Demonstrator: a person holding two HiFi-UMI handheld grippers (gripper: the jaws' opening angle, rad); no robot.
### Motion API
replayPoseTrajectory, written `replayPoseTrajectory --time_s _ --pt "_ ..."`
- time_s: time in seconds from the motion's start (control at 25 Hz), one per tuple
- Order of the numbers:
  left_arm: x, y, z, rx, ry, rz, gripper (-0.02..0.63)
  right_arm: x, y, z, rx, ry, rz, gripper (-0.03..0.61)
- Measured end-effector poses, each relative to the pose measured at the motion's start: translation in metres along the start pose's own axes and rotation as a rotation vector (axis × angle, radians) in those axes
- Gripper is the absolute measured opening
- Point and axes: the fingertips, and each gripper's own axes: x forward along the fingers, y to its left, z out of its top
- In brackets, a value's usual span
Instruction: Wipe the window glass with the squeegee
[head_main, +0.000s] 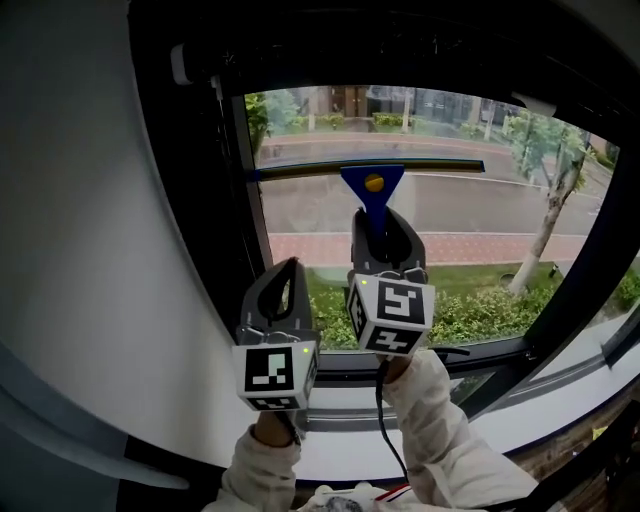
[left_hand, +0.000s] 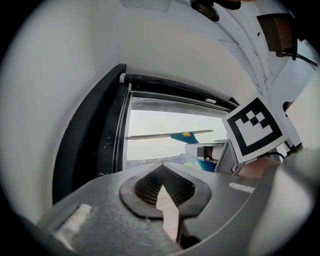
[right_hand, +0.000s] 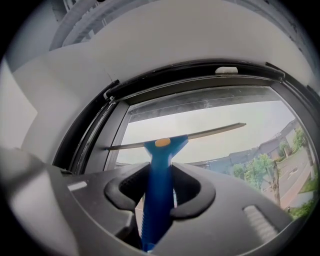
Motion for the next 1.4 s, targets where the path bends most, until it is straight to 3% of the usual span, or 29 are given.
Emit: replayPoseTrajectory --time_s 0.36,0.48,0.6,0.8,0.92,1.16,1.4 --pt "-0.012 -0.010 -0.035 -0.012 0.044 -0.006 0.000 -0.019 0.001 -0.040 0.000 0.059 0.001 0.140" --pt "-0.022 -0.015 -0.043 0.012 0.024 -0.010 0.000 -0.029 0.003 -0.057 0.004 0.073 0.001 0.140" --pt "-0.021 -0.023 -0.045 0.007 0.023 -0.055 0.000 -0.039 0.004 -0.077 0.006 0.096 0.000 0.140" --pt "0.006 -0.047 -0.049 -0.104 0.081 -0.202 0.000 -0.051 0.007 -0.110 0.002 0.128 0.010 0.140" --pt "0.021 -0.060 -0.053 -0.130 0.112 -0.259 0.000 -0.059 0.008 -0.126 0.000 0.147 0.016 0.140" --pt "0.039 -0.076 -0.073 -0.165 0.173 -0.313 0.000 -0.070 0.007 -0.146 -0.011 0.176 0.031 0.140" --pt "0.051 -0.077 -0.090 -0.134 0.231 -0.329 0.000 -0.078 0.009 -0.163 -0.006 0.197 0.043 0.138"
